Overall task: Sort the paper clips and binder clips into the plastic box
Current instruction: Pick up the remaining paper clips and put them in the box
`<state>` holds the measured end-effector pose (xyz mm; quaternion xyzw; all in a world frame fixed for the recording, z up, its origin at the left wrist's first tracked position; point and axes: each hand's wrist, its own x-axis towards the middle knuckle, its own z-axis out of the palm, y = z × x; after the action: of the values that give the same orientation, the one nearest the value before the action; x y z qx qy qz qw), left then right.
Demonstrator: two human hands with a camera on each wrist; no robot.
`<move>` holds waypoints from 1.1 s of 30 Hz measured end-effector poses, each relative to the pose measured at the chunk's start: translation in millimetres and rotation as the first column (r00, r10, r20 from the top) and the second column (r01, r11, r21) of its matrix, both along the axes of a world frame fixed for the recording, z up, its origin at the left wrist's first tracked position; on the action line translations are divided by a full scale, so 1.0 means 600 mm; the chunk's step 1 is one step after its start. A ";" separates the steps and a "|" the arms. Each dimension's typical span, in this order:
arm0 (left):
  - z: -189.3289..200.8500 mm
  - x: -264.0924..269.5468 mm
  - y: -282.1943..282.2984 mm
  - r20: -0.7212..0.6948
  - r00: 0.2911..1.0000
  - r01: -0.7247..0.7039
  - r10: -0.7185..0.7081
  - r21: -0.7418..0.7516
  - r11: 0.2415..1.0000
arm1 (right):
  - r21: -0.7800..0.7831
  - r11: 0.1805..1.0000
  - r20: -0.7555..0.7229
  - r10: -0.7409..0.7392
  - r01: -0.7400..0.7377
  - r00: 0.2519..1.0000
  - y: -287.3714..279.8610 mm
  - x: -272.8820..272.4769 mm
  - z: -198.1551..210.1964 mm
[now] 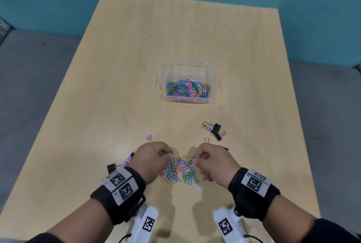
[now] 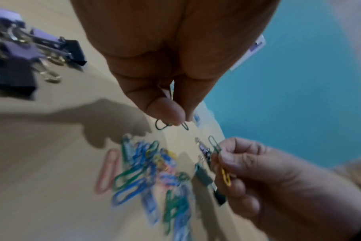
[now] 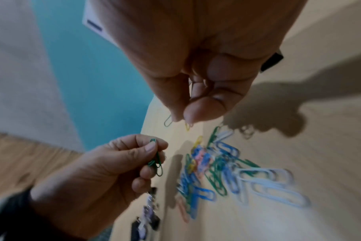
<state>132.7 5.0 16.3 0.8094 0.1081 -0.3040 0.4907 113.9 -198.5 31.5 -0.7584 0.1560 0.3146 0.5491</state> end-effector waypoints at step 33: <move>-0.018 -0.096 0.015 0.186 0.855 0.355 -0.484 0.472 0.807 | -0.639 0.684 0.187 0.582 -0.352 0.792 0.019 -0.112 -0.052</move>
<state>75.0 13.7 5.2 0.9354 -0.0877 -0.2500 0.2343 46.8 -187.0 0.5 -0.9464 -0.0679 0.2333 0.2130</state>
